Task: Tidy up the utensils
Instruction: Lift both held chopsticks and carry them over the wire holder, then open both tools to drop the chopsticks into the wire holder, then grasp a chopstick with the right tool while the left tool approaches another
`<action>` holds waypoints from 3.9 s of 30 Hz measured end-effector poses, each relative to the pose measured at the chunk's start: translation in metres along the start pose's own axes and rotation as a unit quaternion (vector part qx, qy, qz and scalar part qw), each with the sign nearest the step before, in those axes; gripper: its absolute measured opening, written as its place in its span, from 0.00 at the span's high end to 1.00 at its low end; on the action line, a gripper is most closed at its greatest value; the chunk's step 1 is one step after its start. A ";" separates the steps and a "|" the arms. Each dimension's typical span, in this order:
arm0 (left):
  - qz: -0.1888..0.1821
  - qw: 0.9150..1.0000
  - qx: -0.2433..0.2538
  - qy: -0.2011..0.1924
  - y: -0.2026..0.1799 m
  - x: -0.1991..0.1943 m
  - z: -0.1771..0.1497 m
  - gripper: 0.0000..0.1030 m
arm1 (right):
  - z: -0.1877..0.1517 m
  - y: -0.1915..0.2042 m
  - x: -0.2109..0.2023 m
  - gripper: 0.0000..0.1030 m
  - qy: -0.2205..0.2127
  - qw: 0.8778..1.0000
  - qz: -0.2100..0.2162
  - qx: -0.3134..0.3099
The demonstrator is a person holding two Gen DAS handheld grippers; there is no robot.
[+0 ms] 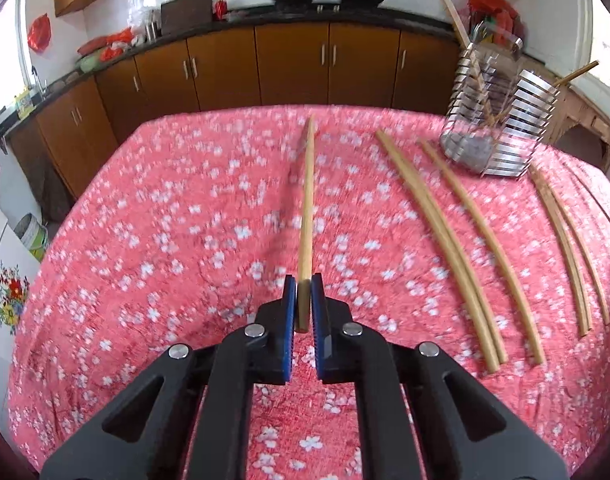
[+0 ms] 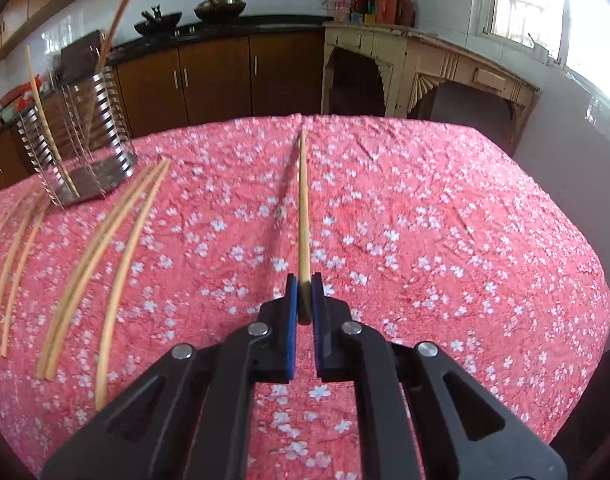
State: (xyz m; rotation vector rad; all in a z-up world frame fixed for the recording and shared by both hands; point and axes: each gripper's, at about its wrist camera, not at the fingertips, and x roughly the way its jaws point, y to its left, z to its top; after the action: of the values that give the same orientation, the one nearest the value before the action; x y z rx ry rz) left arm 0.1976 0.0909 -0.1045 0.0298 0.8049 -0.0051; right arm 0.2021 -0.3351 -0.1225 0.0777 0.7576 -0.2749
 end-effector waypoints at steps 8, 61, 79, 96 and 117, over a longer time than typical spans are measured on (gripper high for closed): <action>-0.013 0.997 0.001 -0.082 -0.001 -0.049 0.015 0.93 | 0.013 -0.005 -0.044 0.93 -0.069 0.998 0.010 0.007; -0.084 0.926 -0.071 -0.361 -0.029 -0.194 0.152 0.93 | 0.163 0.057 -0.229 0.93 -0.307 0.919 0.246 0.025; -0.070 0.912 -0.104 -0.391 -0.098 -0.127 0.219 0.93 | 0.232 0.111 -0.125 0.93 -0.199 0.947 0.251 0.005; -0.031 0.943 -0.095 -0.316 -0.092 -0.087 0.214 0.64 | 0.234 0.111 -0.077 0.73 -0.149 0.965 0.214 0.019; -0.015 0.993 -0.036 -0.109 -0.046 -0.047 0.037 0.51 | 0.017 0.079 -0.018 0.72 0.040 0.986 0.158 -0.026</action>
State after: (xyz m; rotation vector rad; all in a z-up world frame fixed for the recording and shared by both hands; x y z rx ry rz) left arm 0.1906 0.0434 -0.0460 -0.0499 0.5875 -0.0068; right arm 0.2223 -0.2580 -0.0998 0.1591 0.8196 0.0509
